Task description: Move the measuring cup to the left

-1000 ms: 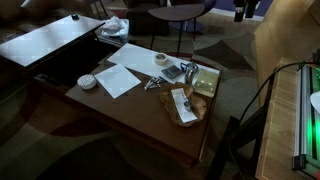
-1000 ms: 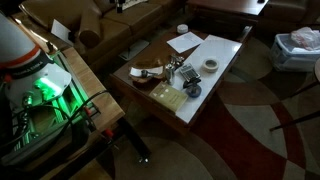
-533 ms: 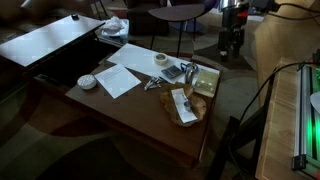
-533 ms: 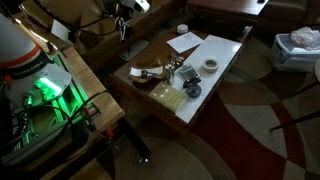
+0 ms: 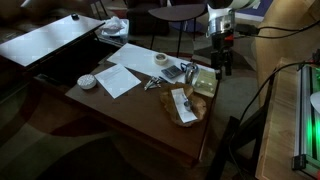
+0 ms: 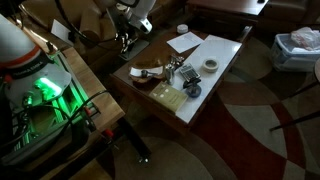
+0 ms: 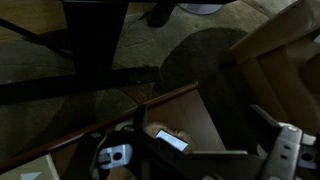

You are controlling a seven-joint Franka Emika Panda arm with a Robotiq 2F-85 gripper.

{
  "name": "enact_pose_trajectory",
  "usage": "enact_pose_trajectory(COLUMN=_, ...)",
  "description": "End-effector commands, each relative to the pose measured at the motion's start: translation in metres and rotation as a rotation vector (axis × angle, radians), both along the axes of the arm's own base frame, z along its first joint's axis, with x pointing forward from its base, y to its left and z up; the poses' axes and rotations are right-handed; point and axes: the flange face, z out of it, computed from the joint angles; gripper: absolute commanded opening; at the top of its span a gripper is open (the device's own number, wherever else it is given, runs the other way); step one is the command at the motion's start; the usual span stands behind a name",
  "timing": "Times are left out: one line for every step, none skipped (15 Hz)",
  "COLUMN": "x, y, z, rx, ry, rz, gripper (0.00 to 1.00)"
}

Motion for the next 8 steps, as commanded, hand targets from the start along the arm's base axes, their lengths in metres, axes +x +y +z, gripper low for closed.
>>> enact_pose_trajectory(x=0.010, y=-0.003, z=-0.012, rx=-0.024, ry=-0.017, rz=-0.020, gripper=1.00)
enact_pose_trajectory(x=0.016, y=-0.006, z=-0.024, rx=-0.043, ry=-0.023, rz=-0.044, gripper=1.00)
enact_pose_trajectory(x=0.023, y=-0.009, z=-0.041, rx=-0.076, ry=-0.018, rz=-0.080, gripper=1.00)
enact_pose_trajectory(x=0.028, y=-0.010, z=-0.059, rx=-0.101, ry=-0.003, rz=-0.102, gripper=1.00)
enact_pose_trajectory(x=0.032, y=-0.011, z=-0.075, rx=-0.133, ry=0.015, rz=-0.132, gripper=1.00)
enact_pose_trajectory(x=0.035, y=-0.009, z=-0.093, rx=-0.141, ry=0.032, rz=-0.152, gripper=1.00)
enact_pose_trajectory(x=0.039, y=-0.007, z=-0.109, rx=-0.157, ry=0.048, rz=-0.169, gripper=1.00)
enact_pose_trajectory(x=0.042, y=-0.003, z=-0.127, rx=-0.147, ry=0.069, rz=-0.180, gripper=1.00)
